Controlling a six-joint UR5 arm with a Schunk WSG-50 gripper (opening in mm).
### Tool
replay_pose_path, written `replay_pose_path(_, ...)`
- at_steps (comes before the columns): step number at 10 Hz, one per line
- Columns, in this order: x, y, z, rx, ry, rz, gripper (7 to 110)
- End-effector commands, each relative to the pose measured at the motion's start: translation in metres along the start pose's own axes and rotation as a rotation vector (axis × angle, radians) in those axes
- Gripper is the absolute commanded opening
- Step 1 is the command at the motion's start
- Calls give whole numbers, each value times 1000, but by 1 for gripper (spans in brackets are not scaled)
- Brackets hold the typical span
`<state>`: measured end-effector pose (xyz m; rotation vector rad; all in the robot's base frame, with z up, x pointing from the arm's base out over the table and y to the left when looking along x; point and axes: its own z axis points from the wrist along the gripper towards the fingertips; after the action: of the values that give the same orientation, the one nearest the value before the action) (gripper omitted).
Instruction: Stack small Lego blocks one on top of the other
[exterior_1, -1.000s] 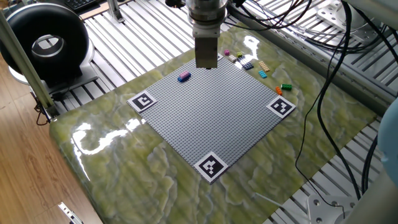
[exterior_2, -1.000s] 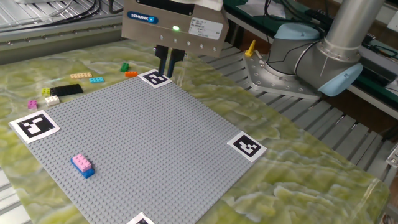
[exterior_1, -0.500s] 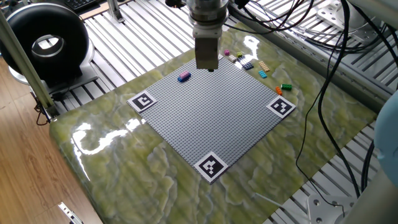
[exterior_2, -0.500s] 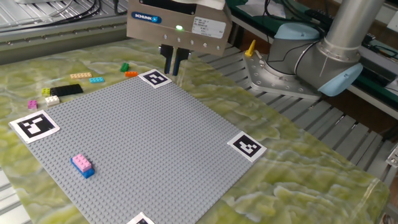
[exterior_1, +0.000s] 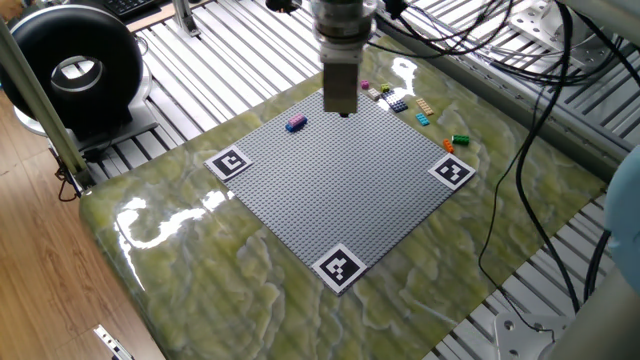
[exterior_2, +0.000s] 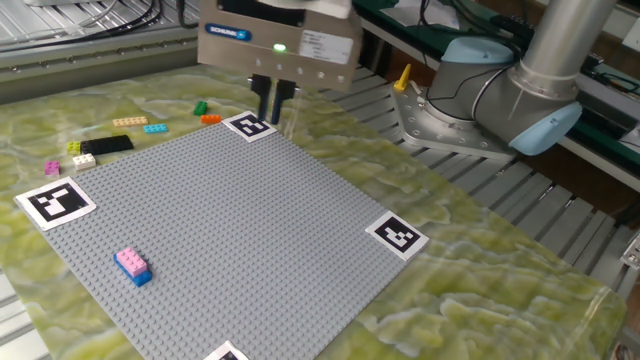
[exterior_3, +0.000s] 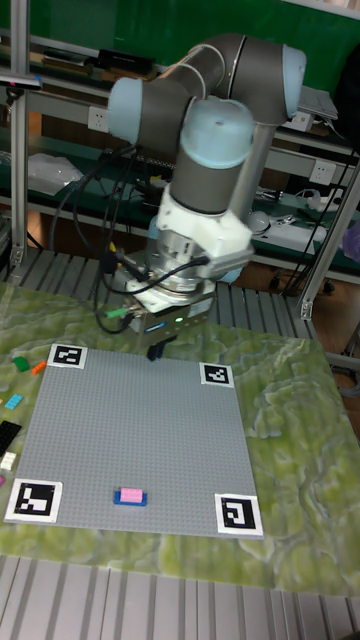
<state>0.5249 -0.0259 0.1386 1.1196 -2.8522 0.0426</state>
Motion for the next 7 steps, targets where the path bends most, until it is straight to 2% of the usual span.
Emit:
replay_pose_path(1,32,-36,17,43,1,-44,7)
replay_pose_path(4,40,-70,37,87,-24,-72,7)
replay_pose_path(5,39,-72,40,75,-37,-80,7)
replay_pose_path(6,34,-65,40,48,-56,-72,7)
replay_pose_path(7,32,-51,40,-11,-66,-28,7)
